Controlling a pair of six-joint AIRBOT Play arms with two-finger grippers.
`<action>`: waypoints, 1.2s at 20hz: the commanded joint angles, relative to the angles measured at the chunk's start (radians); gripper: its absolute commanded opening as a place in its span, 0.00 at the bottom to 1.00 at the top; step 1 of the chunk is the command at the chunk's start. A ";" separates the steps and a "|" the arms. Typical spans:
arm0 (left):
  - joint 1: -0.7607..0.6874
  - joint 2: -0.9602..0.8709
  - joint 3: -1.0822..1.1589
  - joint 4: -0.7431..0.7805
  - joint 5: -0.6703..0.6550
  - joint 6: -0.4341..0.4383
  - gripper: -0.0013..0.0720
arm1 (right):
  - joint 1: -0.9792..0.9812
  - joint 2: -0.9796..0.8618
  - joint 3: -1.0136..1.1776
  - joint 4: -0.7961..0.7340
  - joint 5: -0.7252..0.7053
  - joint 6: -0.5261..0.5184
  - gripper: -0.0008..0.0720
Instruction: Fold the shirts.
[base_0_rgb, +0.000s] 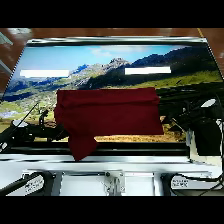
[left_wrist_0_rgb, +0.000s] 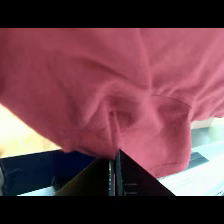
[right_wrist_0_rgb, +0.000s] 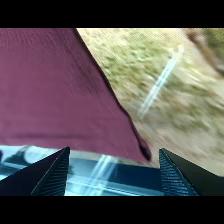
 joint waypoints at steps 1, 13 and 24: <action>0.000 0.014 0.006 -0.002 -0.012 0.011 0.08 | 0.019 -0.032 -0.028 0.041 -0.033 0.003 0.94; 0.053 0.014 0.364 0.002 -0.049 0.081 0.08 | 0.153 0.063 0.125 0.070 -0.118 -0.087 0.09; 0.054 -0.341 0.772 -0.064 -0.006 0.050 0.07 | 0.299 -0.142 0.451 0.026 -0.475 -0.021 0.09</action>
